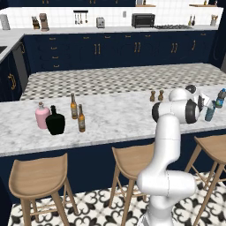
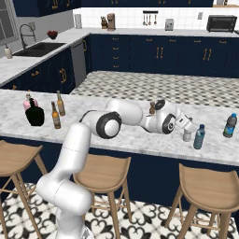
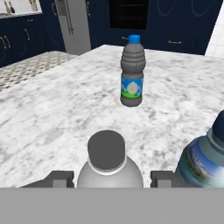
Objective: Move the plastic bottles in the middle to the plastics group, and the glass bottles in the middle to the glass group.
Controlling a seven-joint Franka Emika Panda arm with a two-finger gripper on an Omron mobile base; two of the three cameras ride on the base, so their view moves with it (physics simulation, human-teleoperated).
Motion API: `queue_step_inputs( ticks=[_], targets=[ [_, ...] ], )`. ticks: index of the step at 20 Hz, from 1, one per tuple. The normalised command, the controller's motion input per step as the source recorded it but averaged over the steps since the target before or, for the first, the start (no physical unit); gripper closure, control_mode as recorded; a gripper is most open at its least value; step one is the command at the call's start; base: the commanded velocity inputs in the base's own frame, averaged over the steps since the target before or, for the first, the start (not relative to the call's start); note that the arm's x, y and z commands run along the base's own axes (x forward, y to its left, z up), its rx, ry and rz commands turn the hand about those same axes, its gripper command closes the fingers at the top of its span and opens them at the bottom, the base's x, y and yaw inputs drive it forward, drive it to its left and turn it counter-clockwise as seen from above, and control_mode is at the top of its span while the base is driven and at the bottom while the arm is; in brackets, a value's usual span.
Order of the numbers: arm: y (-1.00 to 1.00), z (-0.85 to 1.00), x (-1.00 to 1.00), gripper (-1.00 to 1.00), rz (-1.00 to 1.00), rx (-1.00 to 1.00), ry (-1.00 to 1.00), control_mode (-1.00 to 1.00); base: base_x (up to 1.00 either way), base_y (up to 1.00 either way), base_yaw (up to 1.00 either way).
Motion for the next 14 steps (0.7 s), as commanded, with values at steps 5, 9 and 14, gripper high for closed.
queue_step_inputs(
  ticks=[5,9,14],
  targets=[
    [0.00,0.00,0.00,-1.00,0.00,0.00,0.00,-1.00,0.00,0.00,0.00],
    [0.07,0.00,-0.22,-1.00,0.00,0.00,0.00,-1.00,0.00,0.00,0.00],
    [0.40,0.11,-0.13,-1.00,0.00,0.00,0.00,-1.00,0.00,0.00,0.00]
  ],
)
